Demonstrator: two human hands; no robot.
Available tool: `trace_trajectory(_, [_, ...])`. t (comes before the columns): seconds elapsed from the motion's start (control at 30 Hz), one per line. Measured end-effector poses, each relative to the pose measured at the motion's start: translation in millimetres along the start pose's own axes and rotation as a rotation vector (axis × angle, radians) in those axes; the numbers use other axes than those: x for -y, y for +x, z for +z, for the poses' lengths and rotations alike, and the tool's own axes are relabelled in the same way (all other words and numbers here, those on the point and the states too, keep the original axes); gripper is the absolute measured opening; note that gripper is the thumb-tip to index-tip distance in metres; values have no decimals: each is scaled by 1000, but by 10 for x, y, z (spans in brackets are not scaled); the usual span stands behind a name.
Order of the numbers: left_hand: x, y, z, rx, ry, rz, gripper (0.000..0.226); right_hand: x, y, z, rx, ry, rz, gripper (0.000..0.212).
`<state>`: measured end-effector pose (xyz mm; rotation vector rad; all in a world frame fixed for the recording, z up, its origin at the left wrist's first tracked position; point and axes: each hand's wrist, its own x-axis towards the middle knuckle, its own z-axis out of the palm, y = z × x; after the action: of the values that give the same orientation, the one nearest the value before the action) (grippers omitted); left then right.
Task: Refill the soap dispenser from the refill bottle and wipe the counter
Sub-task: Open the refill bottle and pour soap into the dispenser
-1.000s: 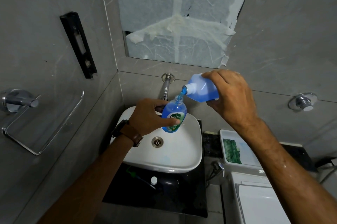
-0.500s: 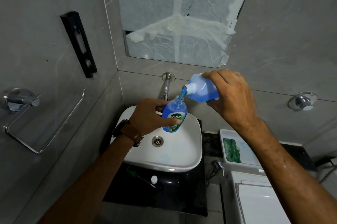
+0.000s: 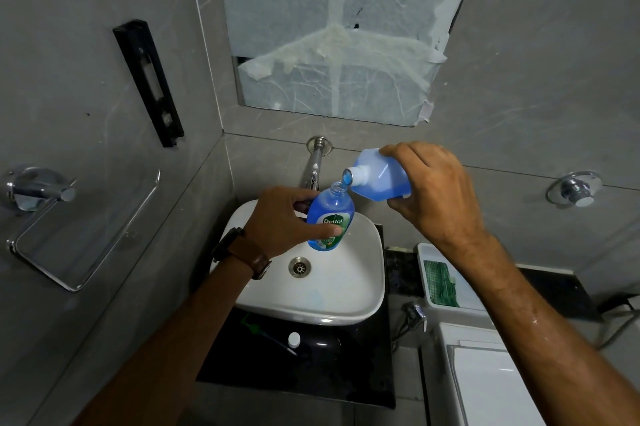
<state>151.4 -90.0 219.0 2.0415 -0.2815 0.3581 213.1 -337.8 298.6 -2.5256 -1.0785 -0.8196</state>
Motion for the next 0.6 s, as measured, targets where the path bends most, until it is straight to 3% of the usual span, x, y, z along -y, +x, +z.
trace_trajectory(0.2, [36, -52, -12, -32, -24, -8, 42, -8, -104, 76, -30, 279, 188, 66])
trace_trajectory(0.33, [129, -164, -18, -53, -29, -33, 45, -58, -315, 282, -47, 440, 427, 69])
trace_trajectory(0.6, [664, -723, 30, -111, -68, -255, 51, -17, -1216, 879, 70, 880, 739, 77])
